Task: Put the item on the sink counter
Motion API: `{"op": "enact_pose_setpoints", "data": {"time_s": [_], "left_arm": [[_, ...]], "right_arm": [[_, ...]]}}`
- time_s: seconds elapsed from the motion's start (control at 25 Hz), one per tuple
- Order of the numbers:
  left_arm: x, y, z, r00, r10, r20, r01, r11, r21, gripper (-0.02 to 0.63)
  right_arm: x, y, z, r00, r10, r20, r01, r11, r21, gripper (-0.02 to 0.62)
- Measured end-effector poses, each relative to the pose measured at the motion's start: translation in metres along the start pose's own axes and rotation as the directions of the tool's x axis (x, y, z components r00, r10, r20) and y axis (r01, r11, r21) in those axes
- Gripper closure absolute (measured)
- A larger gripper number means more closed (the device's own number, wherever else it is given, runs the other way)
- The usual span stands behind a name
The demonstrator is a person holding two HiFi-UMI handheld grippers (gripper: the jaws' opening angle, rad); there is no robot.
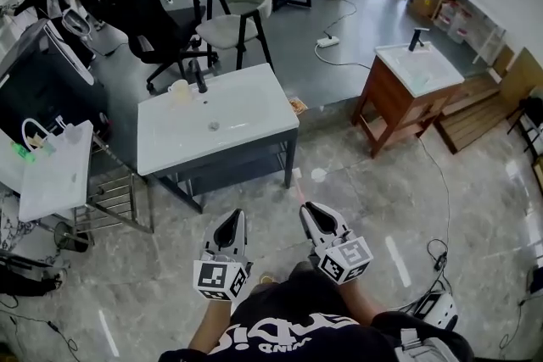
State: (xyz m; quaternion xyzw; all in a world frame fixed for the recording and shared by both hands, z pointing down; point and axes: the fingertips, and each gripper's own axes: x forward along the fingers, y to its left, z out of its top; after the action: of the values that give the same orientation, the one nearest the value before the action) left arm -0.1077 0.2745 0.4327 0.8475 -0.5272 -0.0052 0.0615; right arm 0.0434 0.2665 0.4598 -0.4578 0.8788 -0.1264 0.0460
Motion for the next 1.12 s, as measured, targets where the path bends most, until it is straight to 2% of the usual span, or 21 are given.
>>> {"op": "enact_pose_setpoints", "data": {"time_s": [0.36, 0.6, 1.12], "left_arm": [[0.008, 0.024, -0.001, 0.999, -0.048, -0.014, 0.048, 0.999, -0.008, 0.586], [0.028, 0.043, 0.001, 0.999, -0.052, -0.011, 0.052, 0.999, -0.009, 0.586], [0.098, 0.076, -0.002, 0.999, -0.046, -0.003, 0.046, 0.998, -0.032, 0.586]], "right_arm": [[0.028, 0.010, -0.007, 0.999, -0.033, -0.005, 0.033, 0.999, 0.001, 0.535], [0.056, 0.005, -0.010, 1.000, -0.025, -0.006, 0.025, 1.000, 0.001, 0.535], [0.110, -0.048, -0.003, 0.999, -0.040, -0.012, 0.040, 0.999, -0.021, 0.535]]}}
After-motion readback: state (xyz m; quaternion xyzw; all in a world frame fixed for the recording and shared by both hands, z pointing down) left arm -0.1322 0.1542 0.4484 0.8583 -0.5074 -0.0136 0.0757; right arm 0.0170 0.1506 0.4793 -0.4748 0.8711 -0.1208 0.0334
